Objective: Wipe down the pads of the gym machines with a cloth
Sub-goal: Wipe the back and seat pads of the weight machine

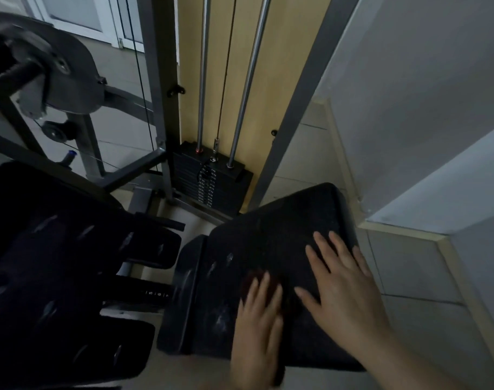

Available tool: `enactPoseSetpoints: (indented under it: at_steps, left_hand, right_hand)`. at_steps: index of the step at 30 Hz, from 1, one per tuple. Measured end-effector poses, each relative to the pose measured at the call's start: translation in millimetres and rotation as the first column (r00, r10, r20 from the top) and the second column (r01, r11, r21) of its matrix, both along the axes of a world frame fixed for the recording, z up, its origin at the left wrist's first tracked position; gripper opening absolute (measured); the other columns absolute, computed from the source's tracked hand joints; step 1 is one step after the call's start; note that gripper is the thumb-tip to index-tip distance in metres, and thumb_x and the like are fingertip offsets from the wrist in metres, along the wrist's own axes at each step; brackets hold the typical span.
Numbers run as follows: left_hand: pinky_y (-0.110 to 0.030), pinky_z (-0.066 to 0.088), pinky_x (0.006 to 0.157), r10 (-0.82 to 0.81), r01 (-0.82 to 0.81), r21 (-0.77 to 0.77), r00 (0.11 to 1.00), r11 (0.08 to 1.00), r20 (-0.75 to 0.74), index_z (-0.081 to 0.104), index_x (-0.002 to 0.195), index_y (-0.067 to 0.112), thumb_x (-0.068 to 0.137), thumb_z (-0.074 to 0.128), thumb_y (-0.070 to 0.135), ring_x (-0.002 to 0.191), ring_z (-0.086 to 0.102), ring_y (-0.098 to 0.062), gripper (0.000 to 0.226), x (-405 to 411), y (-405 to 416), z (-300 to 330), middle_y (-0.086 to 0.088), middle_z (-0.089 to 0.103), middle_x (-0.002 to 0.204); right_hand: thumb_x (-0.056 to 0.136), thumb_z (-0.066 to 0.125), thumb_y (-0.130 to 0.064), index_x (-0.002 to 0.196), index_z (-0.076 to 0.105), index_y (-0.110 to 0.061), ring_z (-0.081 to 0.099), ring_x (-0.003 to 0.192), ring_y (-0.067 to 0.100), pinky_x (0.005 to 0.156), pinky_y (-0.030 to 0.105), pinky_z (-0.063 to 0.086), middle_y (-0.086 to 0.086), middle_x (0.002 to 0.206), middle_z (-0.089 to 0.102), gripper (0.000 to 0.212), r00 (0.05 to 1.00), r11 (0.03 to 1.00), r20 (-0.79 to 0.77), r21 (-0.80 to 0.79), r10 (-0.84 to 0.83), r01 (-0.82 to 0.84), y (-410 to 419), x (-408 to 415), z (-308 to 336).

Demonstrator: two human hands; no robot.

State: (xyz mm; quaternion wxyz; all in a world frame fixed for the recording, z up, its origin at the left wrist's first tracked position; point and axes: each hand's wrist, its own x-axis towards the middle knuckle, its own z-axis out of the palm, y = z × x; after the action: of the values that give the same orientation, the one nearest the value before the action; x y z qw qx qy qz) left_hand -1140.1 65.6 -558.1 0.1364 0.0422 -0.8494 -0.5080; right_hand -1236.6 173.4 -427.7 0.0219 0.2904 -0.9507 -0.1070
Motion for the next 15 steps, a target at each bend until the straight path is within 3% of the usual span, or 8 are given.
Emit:
enactPoseSetpoints:
  at_steps: [2, 6, 8, 11, 15]
  left_hand:
    - [-0.048, 0.024, 0.110, -0.021, 0.020, -0.033, 0.999, 0.999, -0.031, 0.019, 0.146, 0.049, 0.100, 0.024, 0.047, 0.145, 0.012, -0.011, 0.046, 15.1, -0.3, -17.0, 0.018, 0.011, 0.159]
    - [-0.042, 0.008, 0.119, -0.013, 0.012, 0.022, 0.997, 1.000, 0.081, 0.011, 0.139, 0.062, 0.095, 0.019, 0.052, 0.145, -0.009, -0.003, 0.045, -56.2, -28.7, -10.9, 0.025, -0.006, 0.156]
    - [-0.044, 0.007, 0.120, 0.027, -0.029, 0.011, 0.991, 1.000, 0.133, 0.013, 0.140, 0.054, 0.093, 0.012, 0.054, 0.143, -0.012, -0.001, 0.047, -103.2, -46.0, -10.6, 0.023, -0.004, 0.155]
    - [-0.047, 0.009, 0.119, 0.050, -0.054, 0.012, 0.976, 0.998, 0.210, 0.020, 0.147, 0.040, 0.100, 0.023, 0.044, 0.145, -0.005, -0.008, 0.047, -139.5, -56.6, -12.5, 0.013, 0.005, 0.158]
    - [-0.045, 0.009, 0.117, -0.004, 0.000, 0.069, 0.998, 0.998, 0.062, 0.019, 0.148, 0.041, 0.098, 0.027, 0.040, 0.147, -0.001, -0.011, 0.050, -68.1, -34.6, -14.8, 0.013, 0.003, 0.160]
  right_hand:
    - [0.080, 0.037, -0.060, 0.130, 0.056, -0.008, 0.038, 0.136, 0.033, 0.107, 0.053, 0.026, 0.013, 0.145, 0.045, 0.075, 1.000, 0.995, 0.008, 0.094, -0.023, 0.022, -5.9, -1.0, 1.5]
    - [0.079, 0.036, -0.060, 0.130, 0.059, -0.011, 0.039, 0.135, 0.032, 0.104, 0.052, 0.028, 0.011, 0.145, 0.045, 0.074, 0.998, 0.984, 0.009, 0.169, -0.068, 0.065, -11.0, -2.2, 3.8]
    - [0.079, 0.037, -0.060, 0.130, 0.059, -0.013, 0.039, 0.135, 0.031, 0.103, 0.052, 0.031, 0.009, 0.145, 0.045, 0.073, 0.996, 0.978, -0.001, 0.185, -0.094, 0.092, -13.2, -2.4, 4.4]
    - [0.082, 0.036, -0.060, 0.132, 0.056, -0.014, 0.037, 0.136, 0.030, 0.104, 0.052, 0.032, 0.007, 0.147, 0.043, 0.071, 0.993, 0.972, -0.011, 0.205, -0.115, 0.115, -17.1, -2.7, 4.2]
    - [0.084, 0.034, -0.058, 0.136, 0.052, -0.015, 0.034, 0.138, 0.030, 0.105, 0.054, 0.034, 0.007, 0.150, 0.038, 0.070, 0.990, 0.963, -0.019, 0.226, -0.143, 0.144, -19.9, -3.3, 2.4]
